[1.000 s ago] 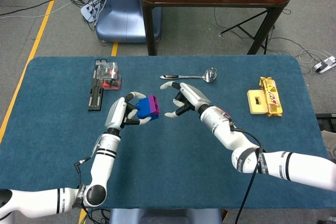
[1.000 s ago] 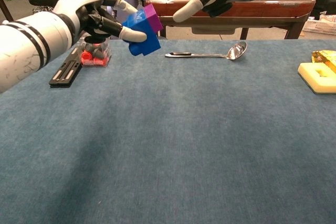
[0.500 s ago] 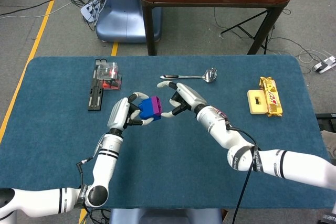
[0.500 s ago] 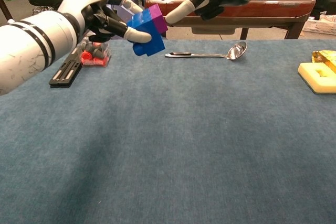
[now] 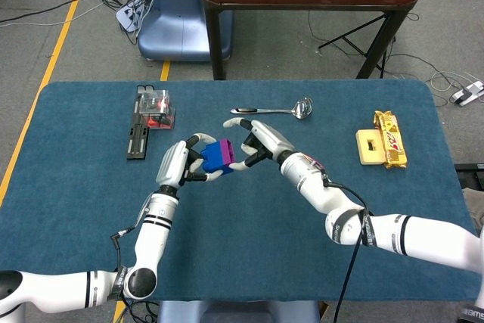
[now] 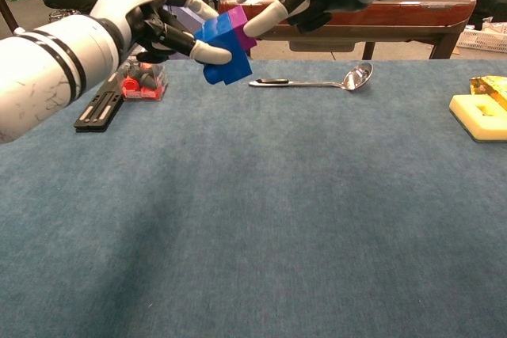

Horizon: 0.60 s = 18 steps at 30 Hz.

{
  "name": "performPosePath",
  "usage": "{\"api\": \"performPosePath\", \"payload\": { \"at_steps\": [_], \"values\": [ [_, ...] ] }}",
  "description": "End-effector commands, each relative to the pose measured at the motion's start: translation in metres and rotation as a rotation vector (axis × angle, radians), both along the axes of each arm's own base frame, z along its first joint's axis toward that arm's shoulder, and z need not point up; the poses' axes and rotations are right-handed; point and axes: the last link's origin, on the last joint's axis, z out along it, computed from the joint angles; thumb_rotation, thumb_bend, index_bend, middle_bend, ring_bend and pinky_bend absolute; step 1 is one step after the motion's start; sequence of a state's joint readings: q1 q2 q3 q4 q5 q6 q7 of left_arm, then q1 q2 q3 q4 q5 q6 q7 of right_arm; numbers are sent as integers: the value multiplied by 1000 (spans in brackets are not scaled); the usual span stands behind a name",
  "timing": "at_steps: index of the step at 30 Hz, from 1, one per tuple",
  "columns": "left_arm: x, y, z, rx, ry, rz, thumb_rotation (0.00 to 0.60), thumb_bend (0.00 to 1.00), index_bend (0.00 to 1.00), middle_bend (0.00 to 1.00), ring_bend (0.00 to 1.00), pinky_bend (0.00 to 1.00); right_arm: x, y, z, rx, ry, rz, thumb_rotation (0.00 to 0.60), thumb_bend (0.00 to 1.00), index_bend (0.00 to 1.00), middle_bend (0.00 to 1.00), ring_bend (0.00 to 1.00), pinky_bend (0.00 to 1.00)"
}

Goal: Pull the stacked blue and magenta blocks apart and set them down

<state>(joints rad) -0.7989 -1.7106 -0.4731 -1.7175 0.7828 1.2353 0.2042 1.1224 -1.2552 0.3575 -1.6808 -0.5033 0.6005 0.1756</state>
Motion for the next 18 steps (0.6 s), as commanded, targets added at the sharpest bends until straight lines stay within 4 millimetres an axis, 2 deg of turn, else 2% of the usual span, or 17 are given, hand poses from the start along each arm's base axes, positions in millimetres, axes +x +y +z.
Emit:
{"api": "performPosePath", "payload": {
  "at_steps": [1, 18],
  "values": [
    [0, 0, 0, -1, -1, 0, 600, 323, 648, 1000, 929, 1000, 0, 0, -1, 4, 0, 1, 600, 0, 206, 1000, 1000, 1000],
    [2, -4, 1, 1, -13, -21, 600, 323, 653, 1000, 929, 1000, 4, 0, -6, 16, -6, 9, 600, 0, 213, 1000, 1000, 1000]
  ]
}}
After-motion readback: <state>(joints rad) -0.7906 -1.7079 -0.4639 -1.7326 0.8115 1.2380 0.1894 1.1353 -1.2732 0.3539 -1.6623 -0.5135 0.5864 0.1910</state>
